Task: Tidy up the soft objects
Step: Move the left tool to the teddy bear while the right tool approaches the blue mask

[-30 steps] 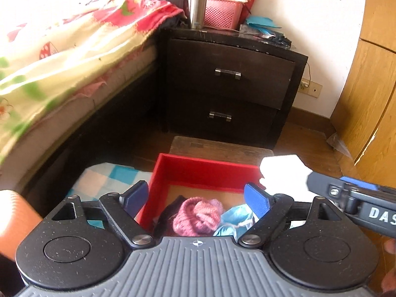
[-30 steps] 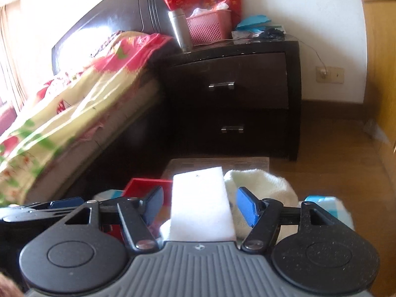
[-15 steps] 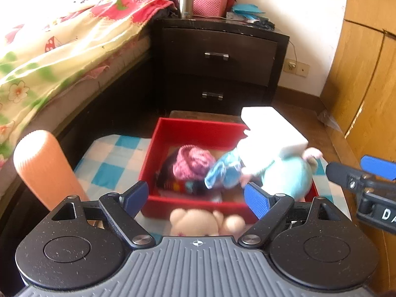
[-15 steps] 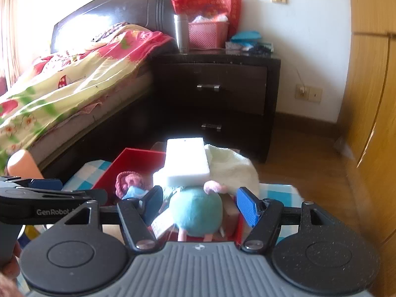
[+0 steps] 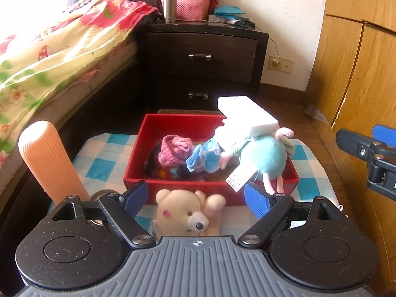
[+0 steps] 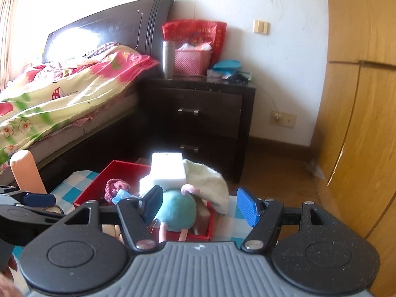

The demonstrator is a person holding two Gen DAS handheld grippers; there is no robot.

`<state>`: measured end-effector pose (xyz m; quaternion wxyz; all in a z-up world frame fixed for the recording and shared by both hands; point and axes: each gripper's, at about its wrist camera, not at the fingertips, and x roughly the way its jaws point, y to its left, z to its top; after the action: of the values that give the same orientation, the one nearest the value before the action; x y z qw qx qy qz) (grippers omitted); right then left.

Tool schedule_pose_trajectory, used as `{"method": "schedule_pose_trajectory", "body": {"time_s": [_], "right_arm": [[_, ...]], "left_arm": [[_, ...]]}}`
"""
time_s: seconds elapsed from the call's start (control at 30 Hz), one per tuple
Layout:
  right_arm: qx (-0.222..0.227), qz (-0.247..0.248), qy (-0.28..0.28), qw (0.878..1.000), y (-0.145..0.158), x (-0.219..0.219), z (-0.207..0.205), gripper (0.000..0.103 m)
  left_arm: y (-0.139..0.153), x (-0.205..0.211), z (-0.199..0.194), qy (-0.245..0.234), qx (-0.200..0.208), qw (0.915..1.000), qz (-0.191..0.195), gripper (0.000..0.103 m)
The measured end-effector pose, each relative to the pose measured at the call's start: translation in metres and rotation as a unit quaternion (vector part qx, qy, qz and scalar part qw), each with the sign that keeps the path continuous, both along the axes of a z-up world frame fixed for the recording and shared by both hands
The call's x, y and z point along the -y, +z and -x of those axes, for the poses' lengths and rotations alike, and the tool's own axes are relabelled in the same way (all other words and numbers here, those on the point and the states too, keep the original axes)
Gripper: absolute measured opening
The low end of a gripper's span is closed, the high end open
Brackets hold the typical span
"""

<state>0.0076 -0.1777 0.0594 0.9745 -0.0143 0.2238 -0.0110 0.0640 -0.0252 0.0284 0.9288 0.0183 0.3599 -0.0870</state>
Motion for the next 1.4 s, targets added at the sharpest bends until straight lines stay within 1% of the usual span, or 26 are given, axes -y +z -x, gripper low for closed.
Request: {"method": "schedule_pose_trajectory", "body": {"time_s": [0.13,0.37,0.5,0.6,0.73,0.8,0.9,0.93,0.97,1.03,1.1,1.17,1.27,1.33,1.4], "right_arm": [[0.011,0.029,-0.005,1.000,0.000,-0.005,0.004,0.047],[0.002,0.035,-0.005,0.999,-0.006,-0.004,0.001,0.048],[-0.015,0.039,-0.006,0.999,-0.014,0.001,0.000,0.049],[-0.036,0.030,-0.007,0.999,-0.023,0.009,0.000,0.049],[-0.066,0.012,-0.011,0.998,-0.035,0.023,-0.003,0.049],[-0.076,0.015,-0.016,0.997,-0.041,0.028,-0.002,0.049],[-0.091,0.016,-0.022,0.996,-0.050,0.036,-0.002,0.051],[-0.097,0.011,-0.022,0.995,-0.053,0.040,-0.002,0.054],[-0.104,0.005,-0.023,0.994,-0.056,0.044,-0.003,0.055],[-0.116,-0.005,-0.025,0.993,-0.061,0.052,-0.004,0.055],[-0.126,-0.011,-0.030,0.991,-0.066,0.059,-0.005,0.055],[-0.134,-0.014,-0.038,0.990,-0.071,0.067,-0.006,0.056],[-0.148,-0.021,-0.046,0.988,-0.080,0.077,-0.007,0.056],[-0.163,-0.033,-0.051,0.985,-0.088,0.084,-0.010,0.057],[-0.182,-0.053,-0.056,0.980,-0.096,0.091,-0.017,0.057]], "left_arm": [[-0.006,0.003,0.000,-0.005,-0.006,0.9999,-0.008,0.083],[-0.015,0.003,-0.003,-0.005,-0.016,0.9997,-0.018,0.083],[-0.024,-0.001,-0.009,0.000,-0.029,0.9993,-0.024,0.083],[-0.032,-0.008,-0.017,0.016,-0.046,0.9986,-0.019,0.083],[-0.050,-0.013,-0.030,0.027,-0.077,0.9966,-0.008,0.083],[-0.060,-0.013,-0.038,0.029,-0.096,0.9950,-0.006,0.083],[-0.071,-0.011,-0.049,0.042,-0.105,0.9936,-0.011,0.083],[-0.072,-0.010,-0.052,0.041,-0.106,0.9936,-0.007,0.083],[-0.073,-0.009,-0.055,0.038,-0.105,0.9938,-0.001,0.083],[-0.077,-0.004,-0.062,0.040,-0.107,0.9935,-0.001,0.083],[-0.083,0.000,-0.070,0.042,-0.106,0.9934,-0.009,0.086],[-0.086,0.007,-0.073,0.045,-0.097,0.9938,-0.028,0.091],[-0.090,0.015,-0.078,0.050,-0.093,0.9931,-0.051,0.095],[-0.094,0.020,-0.080,0.048,-0.096,0.9921,-0.065,0.098],[-0.099,0.026,-0.078,0.043,-0.101,0.9905,-0.083,0.097]]}}
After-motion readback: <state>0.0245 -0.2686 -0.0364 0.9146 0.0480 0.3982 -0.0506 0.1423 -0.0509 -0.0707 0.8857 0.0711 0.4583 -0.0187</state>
